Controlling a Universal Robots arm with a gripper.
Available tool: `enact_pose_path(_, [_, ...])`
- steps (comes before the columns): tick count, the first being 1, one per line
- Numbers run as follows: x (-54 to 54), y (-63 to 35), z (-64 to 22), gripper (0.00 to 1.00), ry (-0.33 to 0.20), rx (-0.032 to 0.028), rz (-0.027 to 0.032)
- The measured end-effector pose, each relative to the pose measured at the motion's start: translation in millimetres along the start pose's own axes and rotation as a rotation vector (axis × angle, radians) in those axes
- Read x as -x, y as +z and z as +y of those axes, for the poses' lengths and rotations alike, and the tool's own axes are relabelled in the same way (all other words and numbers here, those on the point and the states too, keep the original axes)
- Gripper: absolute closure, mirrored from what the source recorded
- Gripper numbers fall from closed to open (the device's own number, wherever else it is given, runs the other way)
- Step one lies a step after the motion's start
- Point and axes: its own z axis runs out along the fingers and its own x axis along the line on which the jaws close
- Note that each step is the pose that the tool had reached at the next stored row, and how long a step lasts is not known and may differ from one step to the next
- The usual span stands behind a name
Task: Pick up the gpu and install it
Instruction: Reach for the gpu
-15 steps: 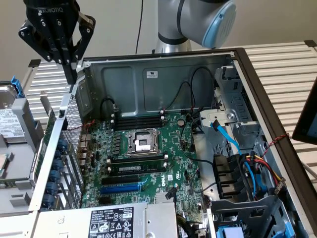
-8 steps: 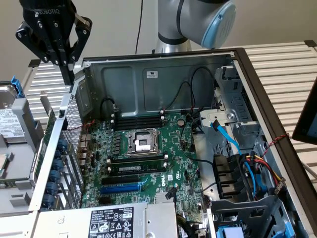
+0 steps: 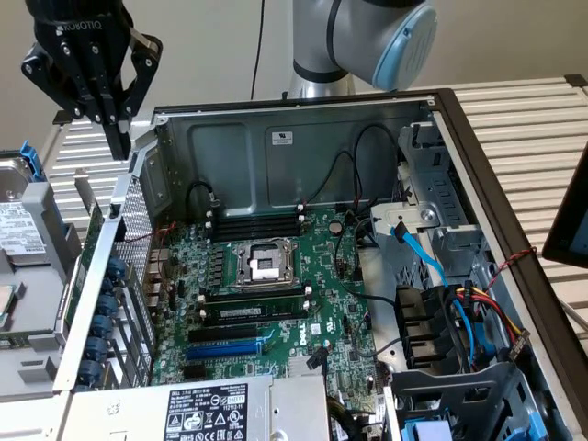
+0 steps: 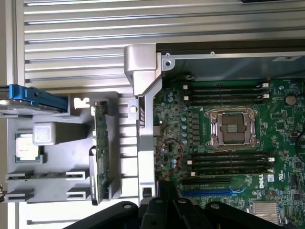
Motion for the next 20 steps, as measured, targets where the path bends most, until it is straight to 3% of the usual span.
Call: enact_pose_path(20, [-4.2, 0.4, 0.1, 0.89, 0.000, -0.0008, -0.0002])
